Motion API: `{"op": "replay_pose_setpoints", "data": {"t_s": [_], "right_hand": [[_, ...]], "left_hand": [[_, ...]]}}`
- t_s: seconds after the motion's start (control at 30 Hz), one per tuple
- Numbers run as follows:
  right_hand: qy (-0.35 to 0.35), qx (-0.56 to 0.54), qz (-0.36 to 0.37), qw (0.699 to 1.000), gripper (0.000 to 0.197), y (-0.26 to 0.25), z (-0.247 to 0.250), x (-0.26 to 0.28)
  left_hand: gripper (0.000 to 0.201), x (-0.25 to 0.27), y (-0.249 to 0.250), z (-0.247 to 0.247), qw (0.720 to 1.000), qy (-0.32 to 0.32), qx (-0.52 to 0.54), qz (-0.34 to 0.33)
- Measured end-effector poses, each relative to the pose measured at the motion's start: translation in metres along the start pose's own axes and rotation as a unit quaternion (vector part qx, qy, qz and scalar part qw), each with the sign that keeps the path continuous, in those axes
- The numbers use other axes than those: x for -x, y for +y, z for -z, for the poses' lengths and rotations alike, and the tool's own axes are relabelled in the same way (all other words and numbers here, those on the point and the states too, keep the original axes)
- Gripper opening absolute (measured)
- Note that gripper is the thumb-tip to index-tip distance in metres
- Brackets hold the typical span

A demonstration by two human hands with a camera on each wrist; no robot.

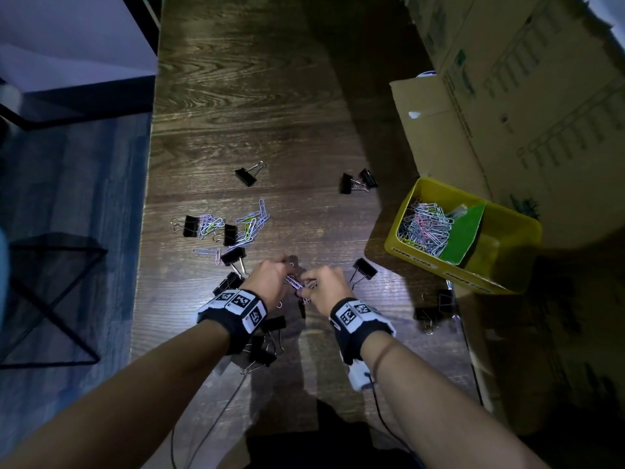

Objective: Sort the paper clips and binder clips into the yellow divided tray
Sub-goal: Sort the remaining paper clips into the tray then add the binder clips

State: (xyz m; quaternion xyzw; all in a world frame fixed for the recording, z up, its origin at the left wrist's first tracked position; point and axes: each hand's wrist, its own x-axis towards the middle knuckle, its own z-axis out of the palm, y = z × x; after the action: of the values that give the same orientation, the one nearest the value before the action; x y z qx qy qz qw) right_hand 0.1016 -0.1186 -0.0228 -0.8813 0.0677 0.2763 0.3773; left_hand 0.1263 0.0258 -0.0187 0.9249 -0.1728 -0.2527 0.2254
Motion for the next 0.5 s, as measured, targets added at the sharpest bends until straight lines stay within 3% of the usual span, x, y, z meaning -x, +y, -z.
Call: {"op": "replay_pose_setpoints", "data": {"t_s": [0.3,0.5], "right_hand": [[0.002,-0.066,-0.013,0.998,0.027,0.011,0.014,0.000],[0.006,-0.086,-0.011,0.996,0.027,0.015,0.020,0.003]], "left_hand": [[0.022,-0.013,-0.007,0.003,0.992,-0.076,-0.098,-0.037],[0.014,-0.017,-0.008,0.009,0.994,-0.081,-0.058,-0.046]]}}
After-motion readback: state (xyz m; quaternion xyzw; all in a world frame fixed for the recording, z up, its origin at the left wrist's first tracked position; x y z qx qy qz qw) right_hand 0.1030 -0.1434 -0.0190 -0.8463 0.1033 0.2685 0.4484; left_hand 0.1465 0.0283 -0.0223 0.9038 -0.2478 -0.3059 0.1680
